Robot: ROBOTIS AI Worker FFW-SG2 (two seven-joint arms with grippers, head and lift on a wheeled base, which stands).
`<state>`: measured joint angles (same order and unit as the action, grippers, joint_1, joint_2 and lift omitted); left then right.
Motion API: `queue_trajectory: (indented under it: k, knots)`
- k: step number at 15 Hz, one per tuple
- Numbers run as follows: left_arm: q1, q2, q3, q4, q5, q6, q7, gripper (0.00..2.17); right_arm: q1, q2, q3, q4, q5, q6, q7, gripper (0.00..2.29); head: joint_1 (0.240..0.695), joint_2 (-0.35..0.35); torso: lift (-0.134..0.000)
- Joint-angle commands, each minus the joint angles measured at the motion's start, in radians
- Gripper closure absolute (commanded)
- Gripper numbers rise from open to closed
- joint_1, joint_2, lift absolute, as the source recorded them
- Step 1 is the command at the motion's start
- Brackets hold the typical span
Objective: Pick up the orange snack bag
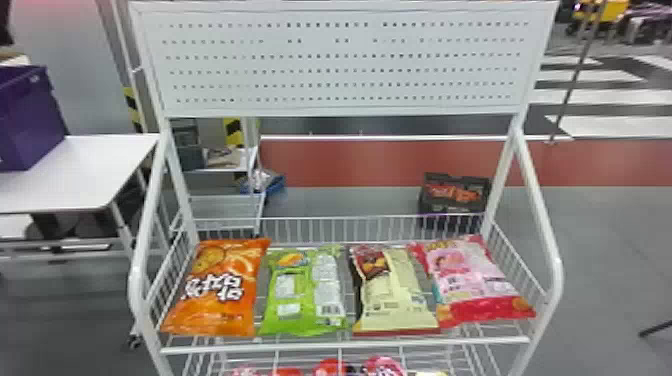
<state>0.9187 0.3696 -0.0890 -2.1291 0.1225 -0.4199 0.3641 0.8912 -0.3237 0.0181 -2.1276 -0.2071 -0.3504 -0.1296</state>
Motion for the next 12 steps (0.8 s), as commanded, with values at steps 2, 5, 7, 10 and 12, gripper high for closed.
queue_trajectory:
  k: [2, 5, 7, 10, 12]
  knots:
    - [-0.037, 0.000, -0.012, 0.024, 0.008, 0.023, -0.017, 0.09, 0.002, 0.000, 0.000, 0.000, 0.000, -0.006, -0.001, 0.17, 0.499, 0.000, 0.000]
    - [-0.130, 0.000, -0.043, 0.049, 0.032, 0.079, -0.039, 0.09, 0.002, 0.002, 0.002, 0.000, 0.002, -0.012, 0.001, 0.17, 0.499, 0.000, 0.000]
    - [-0.222, -0.001, -0.064, 0.072, 0.065, 0.183, -0.044, 0.11, -0.002, 0.002, 0.009, 0.000, 0.006, -0.012, 0.001, 0.17, 0.499, 0.000, 0.000]
    - [-0.370, -0.005, -0.109, 0.147, 0.074, 0.293, -0.044, 0.14, -0.008, 0.002, 0.017, 0.009, 0.006, -0.037, 0.001, 0.17, 0.499, 0.000, 0.000]
    - [-0.443, -0.011, -0.127, 0.176, 0.106, 0.343, -0.047, 0.15, -0.009, 0.002, 0.020, 0.017, 0.009, -0.037, 0.001, 0.17, 0.499, 0.000, 0.000]
